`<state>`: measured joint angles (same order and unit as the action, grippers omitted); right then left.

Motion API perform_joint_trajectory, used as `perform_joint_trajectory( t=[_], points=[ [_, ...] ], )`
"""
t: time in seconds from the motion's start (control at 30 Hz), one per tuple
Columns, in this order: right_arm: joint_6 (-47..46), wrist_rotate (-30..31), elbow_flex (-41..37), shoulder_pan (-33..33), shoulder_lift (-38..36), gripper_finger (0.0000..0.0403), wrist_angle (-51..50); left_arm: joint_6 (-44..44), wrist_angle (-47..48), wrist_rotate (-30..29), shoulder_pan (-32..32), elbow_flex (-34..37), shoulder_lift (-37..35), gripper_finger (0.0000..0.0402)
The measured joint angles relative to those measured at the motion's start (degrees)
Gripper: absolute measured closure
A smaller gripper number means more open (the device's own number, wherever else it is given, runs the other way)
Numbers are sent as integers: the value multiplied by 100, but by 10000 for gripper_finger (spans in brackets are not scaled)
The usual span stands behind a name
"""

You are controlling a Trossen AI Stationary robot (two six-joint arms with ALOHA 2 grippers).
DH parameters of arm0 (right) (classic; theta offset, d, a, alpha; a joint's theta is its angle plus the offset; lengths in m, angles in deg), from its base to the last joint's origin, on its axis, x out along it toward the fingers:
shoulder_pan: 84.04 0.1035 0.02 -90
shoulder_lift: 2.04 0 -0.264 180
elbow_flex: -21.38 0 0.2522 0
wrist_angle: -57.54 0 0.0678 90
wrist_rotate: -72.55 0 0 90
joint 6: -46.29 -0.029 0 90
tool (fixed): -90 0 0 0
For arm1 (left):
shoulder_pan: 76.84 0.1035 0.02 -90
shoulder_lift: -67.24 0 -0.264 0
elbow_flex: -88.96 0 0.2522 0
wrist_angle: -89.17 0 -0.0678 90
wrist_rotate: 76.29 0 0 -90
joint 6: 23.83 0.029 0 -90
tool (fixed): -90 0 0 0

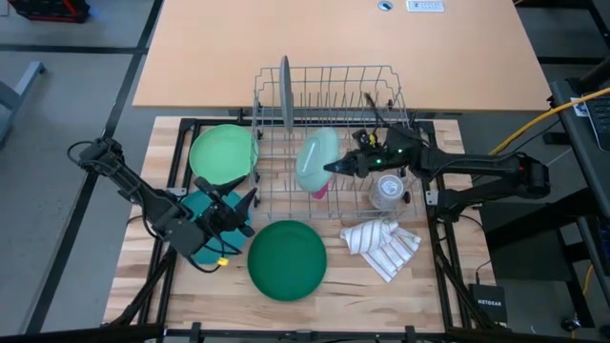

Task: Sort dishes
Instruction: Put the light green plate in the dish rack

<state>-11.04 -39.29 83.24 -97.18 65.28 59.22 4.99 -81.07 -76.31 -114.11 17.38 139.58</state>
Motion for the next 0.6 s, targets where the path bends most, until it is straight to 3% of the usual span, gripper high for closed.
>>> perform_joint_trajectory(
  t=[0.2,0.6],
  points=[
    [226,330,0,0,32,392,-463,-255,239,2,145,0,1,219],
    [261,313,0,7,263,391,-442,-398,359,2,180,2,2,219]
  ],
)
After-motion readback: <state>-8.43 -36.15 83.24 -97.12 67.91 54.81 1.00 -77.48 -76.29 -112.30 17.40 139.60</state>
